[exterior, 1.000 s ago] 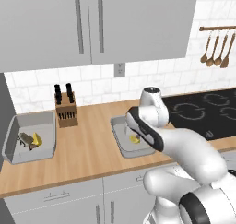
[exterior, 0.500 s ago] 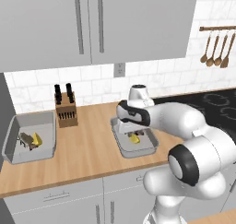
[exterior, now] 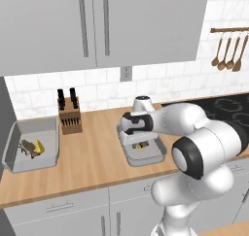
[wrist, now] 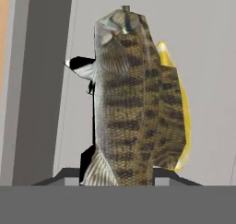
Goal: Place one lemon wedge and one fish in each tupperware on the nearby counter, to pack two identical lunches.
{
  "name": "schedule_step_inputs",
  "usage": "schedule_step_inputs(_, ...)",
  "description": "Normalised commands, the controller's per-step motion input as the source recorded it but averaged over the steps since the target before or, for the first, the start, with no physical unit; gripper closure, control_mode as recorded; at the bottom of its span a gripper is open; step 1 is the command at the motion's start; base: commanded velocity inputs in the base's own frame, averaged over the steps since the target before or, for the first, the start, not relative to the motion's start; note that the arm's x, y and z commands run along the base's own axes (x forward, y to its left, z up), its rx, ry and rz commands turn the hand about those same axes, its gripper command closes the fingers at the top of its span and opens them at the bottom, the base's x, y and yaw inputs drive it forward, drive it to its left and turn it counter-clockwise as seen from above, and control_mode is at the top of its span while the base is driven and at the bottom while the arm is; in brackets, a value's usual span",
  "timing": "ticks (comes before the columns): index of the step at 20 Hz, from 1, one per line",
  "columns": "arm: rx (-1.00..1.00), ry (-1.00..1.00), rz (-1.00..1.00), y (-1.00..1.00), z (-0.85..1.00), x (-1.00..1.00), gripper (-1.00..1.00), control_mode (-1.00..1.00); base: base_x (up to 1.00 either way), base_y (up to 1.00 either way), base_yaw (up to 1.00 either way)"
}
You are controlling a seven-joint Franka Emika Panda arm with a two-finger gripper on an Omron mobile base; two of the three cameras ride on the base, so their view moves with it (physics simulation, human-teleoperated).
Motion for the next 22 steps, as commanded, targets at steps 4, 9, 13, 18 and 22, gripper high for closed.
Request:
schedule_step_inputs(4,0.00,0.00,0.00,0.00,-0.06,-0.02,1.00,-1.00,0.00,0.00,0.00)
schedule_step_inputs(9,0.00,0.01,0.01,0.03,0.00,-0.10,1.00,-1.00,0.00,0.00,0.00)
schedule_step_inputs(13,0.00,0.00,0.03,0.04,0.01,-0.02,1.00,-1.00,0.00,0.00,0.00)
schedule_step_inputs(18,0.00,0.05,0.03,0.04,-0.06,0.00,1.00,-1.00,0.00,0.00,0.00)
schedule_step_inputs(22,0.01,0.28,0.03,0.01,-0.85,0.07,1.00,-1.00,0.00,0.00,0.00)
